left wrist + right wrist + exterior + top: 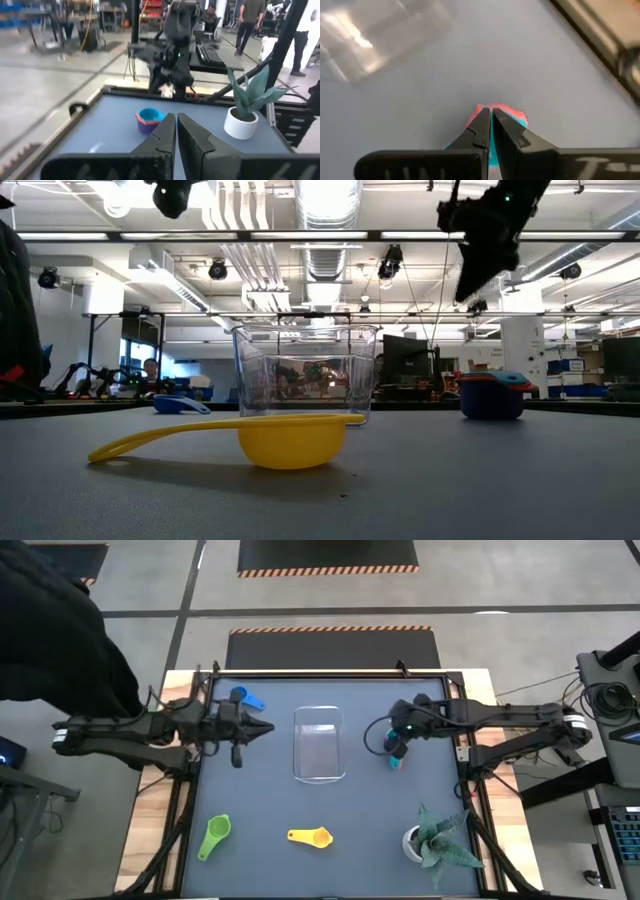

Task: Nest measuring cups in basket
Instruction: Stack the green measuring cup on top of the light blue measuring cup

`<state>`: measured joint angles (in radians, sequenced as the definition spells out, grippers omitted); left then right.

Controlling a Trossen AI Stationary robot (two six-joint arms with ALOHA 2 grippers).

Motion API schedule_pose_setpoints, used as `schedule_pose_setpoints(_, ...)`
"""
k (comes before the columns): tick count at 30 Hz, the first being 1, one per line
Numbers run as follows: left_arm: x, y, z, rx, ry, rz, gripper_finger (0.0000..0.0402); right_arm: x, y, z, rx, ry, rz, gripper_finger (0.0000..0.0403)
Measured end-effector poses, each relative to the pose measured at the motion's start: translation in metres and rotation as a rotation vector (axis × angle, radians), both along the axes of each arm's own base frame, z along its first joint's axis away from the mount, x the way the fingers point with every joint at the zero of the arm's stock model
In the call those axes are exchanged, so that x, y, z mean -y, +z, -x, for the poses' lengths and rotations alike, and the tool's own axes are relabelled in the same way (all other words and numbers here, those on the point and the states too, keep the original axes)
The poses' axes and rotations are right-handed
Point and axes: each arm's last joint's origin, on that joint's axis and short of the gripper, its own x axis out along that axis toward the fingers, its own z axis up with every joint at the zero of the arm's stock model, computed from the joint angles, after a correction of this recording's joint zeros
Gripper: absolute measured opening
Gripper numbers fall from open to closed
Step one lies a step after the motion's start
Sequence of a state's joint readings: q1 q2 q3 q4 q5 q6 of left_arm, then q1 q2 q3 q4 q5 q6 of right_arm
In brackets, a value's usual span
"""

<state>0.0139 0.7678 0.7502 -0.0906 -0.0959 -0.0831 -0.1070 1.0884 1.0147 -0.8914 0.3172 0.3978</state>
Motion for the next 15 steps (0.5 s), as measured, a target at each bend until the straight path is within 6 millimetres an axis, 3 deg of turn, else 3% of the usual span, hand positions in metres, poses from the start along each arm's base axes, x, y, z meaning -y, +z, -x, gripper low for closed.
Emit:
schedule_pose_setpoints(6, 0.000, -0.009, -0.019, -0.136, 0.019, 0.107, 0.0000, 0.000, 0.015, 0.000, 0.188, 0.151, 0.140, 0.0008)
schedule_pose_setpoints(15, 0.000, 0.004, -0.031, -0.461, 0.108, 0.296, 0.0000, -0.002, 0.021, 0.017, 0.407, 0.302, 0.355, 0.0008)
